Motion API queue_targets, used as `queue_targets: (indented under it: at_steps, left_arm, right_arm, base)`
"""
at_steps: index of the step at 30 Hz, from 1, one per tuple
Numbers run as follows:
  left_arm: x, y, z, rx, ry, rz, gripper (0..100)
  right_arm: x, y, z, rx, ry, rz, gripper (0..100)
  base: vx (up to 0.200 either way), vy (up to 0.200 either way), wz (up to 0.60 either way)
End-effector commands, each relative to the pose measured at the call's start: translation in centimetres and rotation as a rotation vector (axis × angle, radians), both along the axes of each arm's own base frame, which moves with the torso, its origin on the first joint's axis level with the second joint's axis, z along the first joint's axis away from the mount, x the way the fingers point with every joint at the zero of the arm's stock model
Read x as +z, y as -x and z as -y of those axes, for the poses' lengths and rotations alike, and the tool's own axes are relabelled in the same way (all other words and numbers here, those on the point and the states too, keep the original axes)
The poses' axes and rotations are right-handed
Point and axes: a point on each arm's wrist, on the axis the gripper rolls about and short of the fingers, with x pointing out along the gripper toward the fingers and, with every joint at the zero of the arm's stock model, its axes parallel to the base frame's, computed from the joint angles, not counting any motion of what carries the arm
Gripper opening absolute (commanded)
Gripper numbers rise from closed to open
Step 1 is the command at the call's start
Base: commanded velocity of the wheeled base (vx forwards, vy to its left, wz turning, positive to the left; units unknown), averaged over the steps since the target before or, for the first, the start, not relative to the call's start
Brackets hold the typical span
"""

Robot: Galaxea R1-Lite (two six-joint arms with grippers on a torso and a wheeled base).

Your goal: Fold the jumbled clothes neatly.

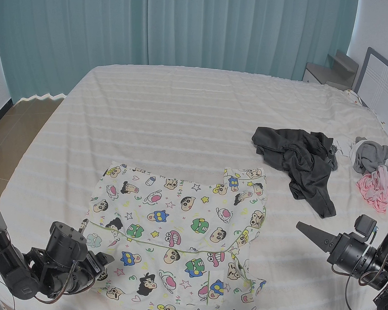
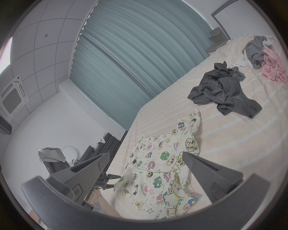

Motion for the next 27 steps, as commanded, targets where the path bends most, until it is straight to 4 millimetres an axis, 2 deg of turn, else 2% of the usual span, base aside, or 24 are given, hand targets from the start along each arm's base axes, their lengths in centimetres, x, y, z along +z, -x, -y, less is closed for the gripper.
queue_targets:
  at_steps: [1, 11, 19, 22, 27]
  left_arm:
    - [-1.0, -0.1, 0.1, 0.013, -0.004, -0.039, 0]
    - [-1.1, -0.2, -0.7, 0.066, -0.03, -0.037, 0]
    - [2.4, 0.1, -1.8, 0.105, -0.071, 0.155, 0]
    - [3.0, -0.1, -2.5, 0.111, -0.1, 0.187, 0]
    - [3.0, -0.5, -3.7, 0.116, -0.159, 0.183, 0]
  right_arm:
    - [-0.2, 0.0, 0.0, 0.002, 0.006, -0.008, 100]
    - [-0.4, 0.2, 0.0, 0.008, 0.027, -0.003, 100]
    - [-0.3, 0.3, 0.1, 0.008, 0.027, 0.002, 100]
    - [-0.3, 0.4, 0.0, 0.011, 0.027, 0.002, 100]
    - [-0.2, 0.4, -0.1, 0.02, 0.027, 0.006, 100]
  base:
    - [0.0, 0.0, 0.0]
    - [0.0, 0.0, 0.0]
    - [0.0, 0.0, 0.0]
    - [0.0, 0.0, 0.0]
    - [0.0, 0.0, 0.0]
